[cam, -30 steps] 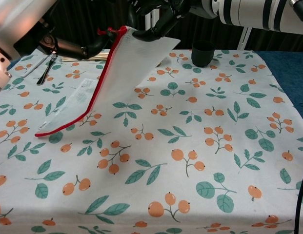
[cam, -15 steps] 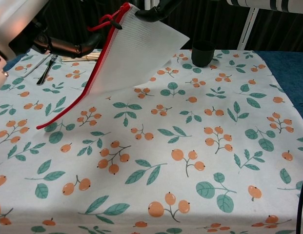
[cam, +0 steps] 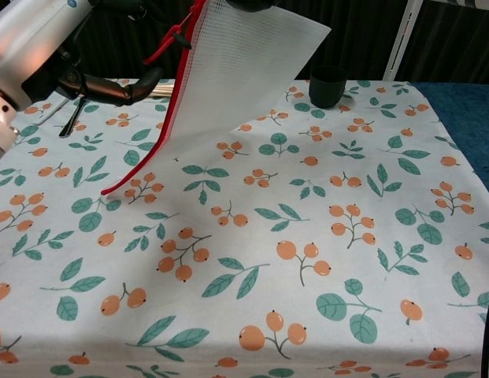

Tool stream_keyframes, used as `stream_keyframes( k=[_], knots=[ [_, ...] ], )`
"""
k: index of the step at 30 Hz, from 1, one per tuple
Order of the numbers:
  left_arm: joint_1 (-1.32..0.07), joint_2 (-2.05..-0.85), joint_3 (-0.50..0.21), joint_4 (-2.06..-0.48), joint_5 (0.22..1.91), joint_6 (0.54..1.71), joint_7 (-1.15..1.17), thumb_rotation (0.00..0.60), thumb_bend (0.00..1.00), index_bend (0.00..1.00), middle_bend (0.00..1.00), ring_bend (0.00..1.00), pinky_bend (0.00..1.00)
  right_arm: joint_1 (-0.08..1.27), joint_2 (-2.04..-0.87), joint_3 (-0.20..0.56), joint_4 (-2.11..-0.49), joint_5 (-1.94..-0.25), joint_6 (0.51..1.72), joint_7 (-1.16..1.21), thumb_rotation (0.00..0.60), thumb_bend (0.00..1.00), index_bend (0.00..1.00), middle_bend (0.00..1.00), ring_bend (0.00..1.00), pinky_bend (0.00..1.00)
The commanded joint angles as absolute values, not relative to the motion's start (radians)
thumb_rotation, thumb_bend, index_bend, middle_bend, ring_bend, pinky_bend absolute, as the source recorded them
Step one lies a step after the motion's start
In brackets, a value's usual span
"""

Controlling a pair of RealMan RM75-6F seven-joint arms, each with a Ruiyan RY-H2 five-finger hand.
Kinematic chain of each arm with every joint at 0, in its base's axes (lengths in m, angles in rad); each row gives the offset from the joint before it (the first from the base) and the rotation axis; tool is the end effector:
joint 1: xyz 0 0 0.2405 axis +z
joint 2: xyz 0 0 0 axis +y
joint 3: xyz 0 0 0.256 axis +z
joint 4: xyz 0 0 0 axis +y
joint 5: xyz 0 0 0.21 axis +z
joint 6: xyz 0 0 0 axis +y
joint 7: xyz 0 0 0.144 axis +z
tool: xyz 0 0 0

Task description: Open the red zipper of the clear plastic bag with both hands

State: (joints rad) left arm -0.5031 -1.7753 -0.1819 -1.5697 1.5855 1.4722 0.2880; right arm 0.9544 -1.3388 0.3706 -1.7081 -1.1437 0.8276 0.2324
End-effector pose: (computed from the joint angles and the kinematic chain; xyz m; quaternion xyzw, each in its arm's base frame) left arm -0.0959 0.2599 -0.0016 -0.5964 -0.3196 -0.6165 0.4026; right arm -0.0135 -0.3692 0.0520 0.6733 -0.4769 0.5348 0.1823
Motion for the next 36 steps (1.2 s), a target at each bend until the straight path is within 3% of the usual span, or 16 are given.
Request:
stream_keyframes(
  k=[1,14,23,36],
  knots=[
    [-0.502,-1.778,-0.179,-1.566,1.582,1.468,0.281,0.600,0.35,0.66,0.27,0.15,0.17,0.949,-1.341,0.374,-1.704,-1.150,0.839,0.238,0.600,0.48,0.82,0.41,0.19,0.10],
    [-0.489,-1.776,-0.156,-1.492,1.555,1.440,0.272,0.600,0.35,0.66,0.27,0.15,0.17,0.917,-1.307,0.386,-1.722,-1.189,0.873,0.293,0.600,0.48,0.82,0.42,0.19,0.11],
    [-0.485,-1.772,-0.138,-1.394,1.474,1.347,0.280,0.600,0.35,0.66,0.27,0.15,0.17,0.872,-1.250,0.381,-1.749,-1.242,0.900,0.357,0.600,0.48,0.83,0.43,0.20,0.11],
    [-0.500,-1.799,-0.164,-1.272,1.329,1.212,0.285,0.600,0.36,0.66,0.27,0.15,0.17,0.827,-1.191,0.374,-1.771,-1.308,0.936,0.445,0.600,0.48,0.83,0.43,0.21,0.12]
  ],
)
